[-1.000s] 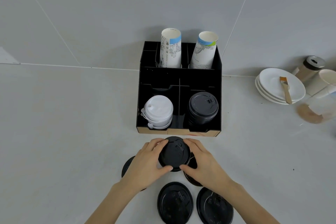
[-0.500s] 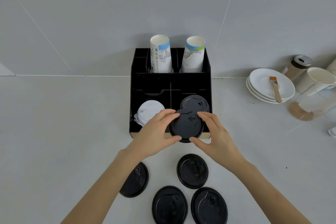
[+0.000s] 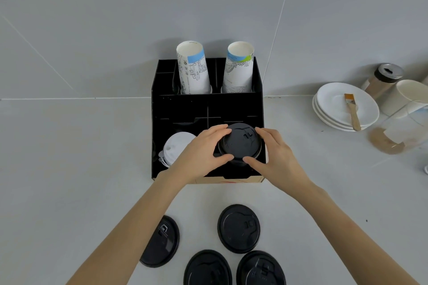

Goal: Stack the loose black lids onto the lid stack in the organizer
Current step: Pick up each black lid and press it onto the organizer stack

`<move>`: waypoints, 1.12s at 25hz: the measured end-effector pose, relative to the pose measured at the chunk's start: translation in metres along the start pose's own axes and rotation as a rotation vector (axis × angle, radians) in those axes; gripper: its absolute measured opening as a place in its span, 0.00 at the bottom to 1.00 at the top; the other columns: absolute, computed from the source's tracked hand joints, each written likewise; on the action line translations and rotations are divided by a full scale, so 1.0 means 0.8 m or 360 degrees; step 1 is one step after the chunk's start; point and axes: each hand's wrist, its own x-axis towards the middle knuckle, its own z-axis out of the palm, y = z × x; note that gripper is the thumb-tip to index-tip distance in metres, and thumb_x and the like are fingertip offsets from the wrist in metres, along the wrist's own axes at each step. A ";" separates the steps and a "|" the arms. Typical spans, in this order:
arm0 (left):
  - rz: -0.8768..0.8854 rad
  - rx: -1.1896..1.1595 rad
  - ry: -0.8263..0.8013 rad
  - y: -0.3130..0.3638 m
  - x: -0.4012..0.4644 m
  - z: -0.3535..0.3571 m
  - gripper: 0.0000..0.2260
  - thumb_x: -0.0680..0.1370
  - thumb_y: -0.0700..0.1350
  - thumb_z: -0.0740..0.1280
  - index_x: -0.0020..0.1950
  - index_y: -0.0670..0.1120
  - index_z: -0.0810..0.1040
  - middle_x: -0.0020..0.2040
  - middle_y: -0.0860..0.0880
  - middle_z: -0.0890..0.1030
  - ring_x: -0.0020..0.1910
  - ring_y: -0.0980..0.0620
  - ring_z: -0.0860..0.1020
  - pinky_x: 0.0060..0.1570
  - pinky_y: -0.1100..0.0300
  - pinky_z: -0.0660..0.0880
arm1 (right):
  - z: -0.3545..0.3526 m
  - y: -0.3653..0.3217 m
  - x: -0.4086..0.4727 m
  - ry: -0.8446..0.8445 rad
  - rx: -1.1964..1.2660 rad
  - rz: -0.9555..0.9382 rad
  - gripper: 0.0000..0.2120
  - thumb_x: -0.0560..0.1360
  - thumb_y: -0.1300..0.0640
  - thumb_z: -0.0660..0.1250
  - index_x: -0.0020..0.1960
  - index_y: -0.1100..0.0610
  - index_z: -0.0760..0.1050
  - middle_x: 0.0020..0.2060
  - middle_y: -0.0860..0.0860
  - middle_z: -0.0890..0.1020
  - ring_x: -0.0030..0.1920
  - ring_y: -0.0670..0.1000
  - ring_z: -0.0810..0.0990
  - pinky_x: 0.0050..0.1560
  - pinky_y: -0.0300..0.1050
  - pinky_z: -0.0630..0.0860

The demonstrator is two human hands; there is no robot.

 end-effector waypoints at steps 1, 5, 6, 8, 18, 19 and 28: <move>-0.0006 0.0004 -0.0007 -0.001 0.005 0.000 0.26 0.72 0.49 0.67 0.68 0.48 0.62 0.72 0.50 0.63 0.69 0.51 0.62 0.67 0.57 0.60 | 0.000 0.001 0.003 -0.0002 -0.0022 -0.0009 0.31 0.70 0.53 0.68 0.69 0.55 0.58 0.66 0.53 0.66 0.64 0.52 0.67 0.61 0.39 0.63; -0.0007 0.0079 -0.0069 -0.003 0.022 0.001 0.26 0.72 0.48 0.66 0.68 0.48 0.62 0.72 0.50 0.61 0.70 0.51 0.61 0.68 0.54 0.59 | 0.001 0.005 0.014 0.0001 -0.0096 0.0013 0.31 0.70 0.53 0.68 0.68 0.57 0.59 0.65 0.55 0.67 0.65 0.54 0.65 0.63 0.47 0.66; -0.0002 0.0089 -0.0086 -0.004 0.025 0.001 0.26 0.73 0.48 0.66 0.68 0.48 0.62 0.73 0.50 0.61 0.70 0.51 0.61 0.67 0.55 0.59 | 0.002 0.007 0.015 0.0006 -0.0113 0.0016 0.31 0.70 0.53 0.68 0.68 0.58 0.59 0.65 0.55 0.67 0.65 0.54 0.65 0.63 0.47 0.66; 0.0004 0.0079 -0.0103 -0.006 0.028 0.004 0.26 0.73 0.48 0.66 0.68 0.47 0.62 0.73 0.50 0.61 0.70 0.51 0.61 0.66 0.59 0.58 | 0.004 0.009 0.017 0.0019 -0.0139 0.0028 0.30 0.70 0.53 0.68 0.68 0.58 0.60 0.64 0.55 0.68 0.64 0.54 0.65 0.61 0.47 0.67; -0.0025 0.0032 0.0012 -0.013 0.017 0.018 0.23 0.73 0.47 0.66 0.66 0.47 0.64 0.71 0.50 0.63 0.67 0.51 0.65 0.60 0.64 0.61 | 0.017 0.012 0.011 0.0066 -0.0211 0.0082 0.28 0.70 0.53 0.68 0.66 0.59 0.63 0.63 0.55 0.67 0.63 0.54 0.66 0.57 0.47 0.71; -0.0035 0.0015 0.0022 -0.013 0.016 0.020 0.23 0.73 0.46 0.66 0.67 0.47 0.64 0.72 0.50 0.63 0.67 0.51 0.65 0.61 0.63 0.61 | 0.018 0.011 0.011 0.0076 -0.0205 0.0091 0.28 0.70 0.54 0.68 0.66 0.59 0.63 0.63 0.55 0.67 0.63 0.54 0.66 0.57 0.47 0.71; -0.0045 0.0000 0.0038 -0.002 -0.001 0.020 0.25 0.74 0.45 0.65 0.68 0.47 0.61 0.73 0.47 0.59 0.69 0.50 0.62 0.62 0.65 0.58 | 0.009 0.005 -0.005 0.0060 -0.0165 0.0104 0.27 0.71 0.55 0.66 0.67 0.56 0.61 0.66 0.54 0.67 0.64 0.55 0.67 0.65 0.51 0.67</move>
